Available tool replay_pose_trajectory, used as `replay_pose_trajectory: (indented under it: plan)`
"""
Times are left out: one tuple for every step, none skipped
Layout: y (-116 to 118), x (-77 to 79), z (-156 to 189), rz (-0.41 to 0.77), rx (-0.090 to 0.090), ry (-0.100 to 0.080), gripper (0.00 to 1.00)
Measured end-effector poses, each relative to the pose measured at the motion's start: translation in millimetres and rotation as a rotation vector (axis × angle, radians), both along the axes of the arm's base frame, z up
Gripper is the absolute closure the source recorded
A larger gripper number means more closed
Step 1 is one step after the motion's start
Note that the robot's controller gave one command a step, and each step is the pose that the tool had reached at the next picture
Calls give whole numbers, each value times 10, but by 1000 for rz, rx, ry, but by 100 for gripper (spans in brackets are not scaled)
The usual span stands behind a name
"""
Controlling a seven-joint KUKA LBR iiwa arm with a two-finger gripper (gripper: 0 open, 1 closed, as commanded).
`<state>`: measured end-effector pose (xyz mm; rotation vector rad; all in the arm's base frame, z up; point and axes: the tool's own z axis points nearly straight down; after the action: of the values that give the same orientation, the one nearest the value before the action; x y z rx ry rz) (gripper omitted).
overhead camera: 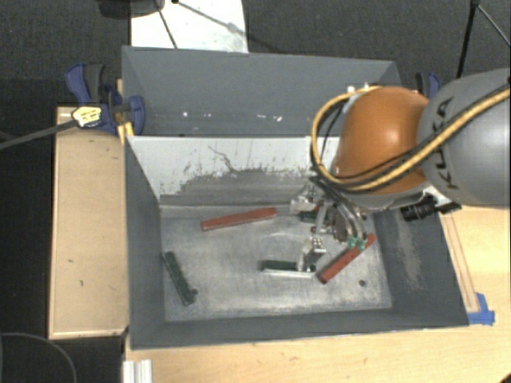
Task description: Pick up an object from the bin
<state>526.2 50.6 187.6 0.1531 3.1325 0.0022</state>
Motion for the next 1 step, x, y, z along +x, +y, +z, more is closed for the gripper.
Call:
replay_pose_trajectory:
  plan:
    - [-112,-468,-273,-66,0,7,0]
